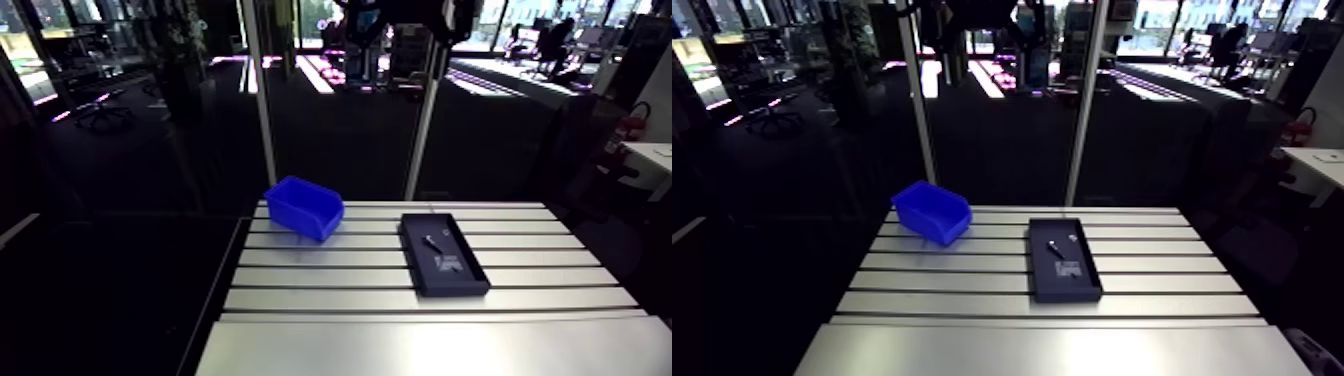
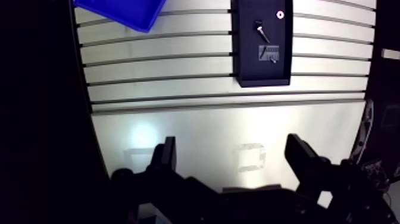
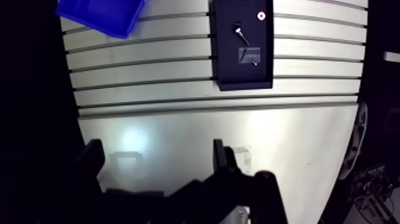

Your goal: Pick up the M10 bolt from the tray and put it into the blue bin.

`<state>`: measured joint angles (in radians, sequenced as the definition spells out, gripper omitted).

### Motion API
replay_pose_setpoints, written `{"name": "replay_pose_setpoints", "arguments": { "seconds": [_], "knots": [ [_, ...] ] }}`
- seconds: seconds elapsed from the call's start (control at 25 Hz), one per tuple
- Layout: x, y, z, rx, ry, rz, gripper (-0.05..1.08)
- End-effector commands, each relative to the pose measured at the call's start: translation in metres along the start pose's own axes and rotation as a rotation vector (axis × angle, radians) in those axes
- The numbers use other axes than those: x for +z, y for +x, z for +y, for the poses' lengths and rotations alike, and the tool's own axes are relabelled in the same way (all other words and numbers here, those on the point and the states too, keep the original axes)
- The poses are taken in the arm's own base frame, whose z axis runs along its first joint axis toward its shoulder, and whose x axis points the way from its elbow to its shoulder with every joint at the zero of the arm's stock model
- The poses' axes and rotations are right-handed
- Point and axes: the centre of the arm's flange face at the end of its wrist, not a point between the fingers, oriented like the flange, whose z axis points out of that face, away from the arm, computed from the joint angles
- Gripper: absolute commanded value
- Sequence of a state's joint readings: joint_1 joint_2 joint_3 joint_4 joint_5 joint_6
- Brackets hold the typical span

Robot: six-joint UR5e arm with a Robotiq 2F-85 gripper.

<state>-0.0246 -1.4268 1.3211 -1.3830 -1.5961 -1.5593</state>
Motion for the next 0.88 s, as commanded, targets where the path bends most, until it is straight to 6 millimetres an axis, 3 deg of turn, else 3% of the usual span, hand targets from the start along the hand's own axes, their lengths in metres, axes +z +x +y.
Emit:
{"name": "replay_pose_setpoints", "arguments": {
  "seconds": [0.04,0.88],
  "knots": [
    [0.0021,0.0011,-0.0001,-0.002,0.000,-0.003,0.01],
    [-0.0004,-0.0020,0.0011,-0.017,-0.011,0.008,0.01]
  ]
}}
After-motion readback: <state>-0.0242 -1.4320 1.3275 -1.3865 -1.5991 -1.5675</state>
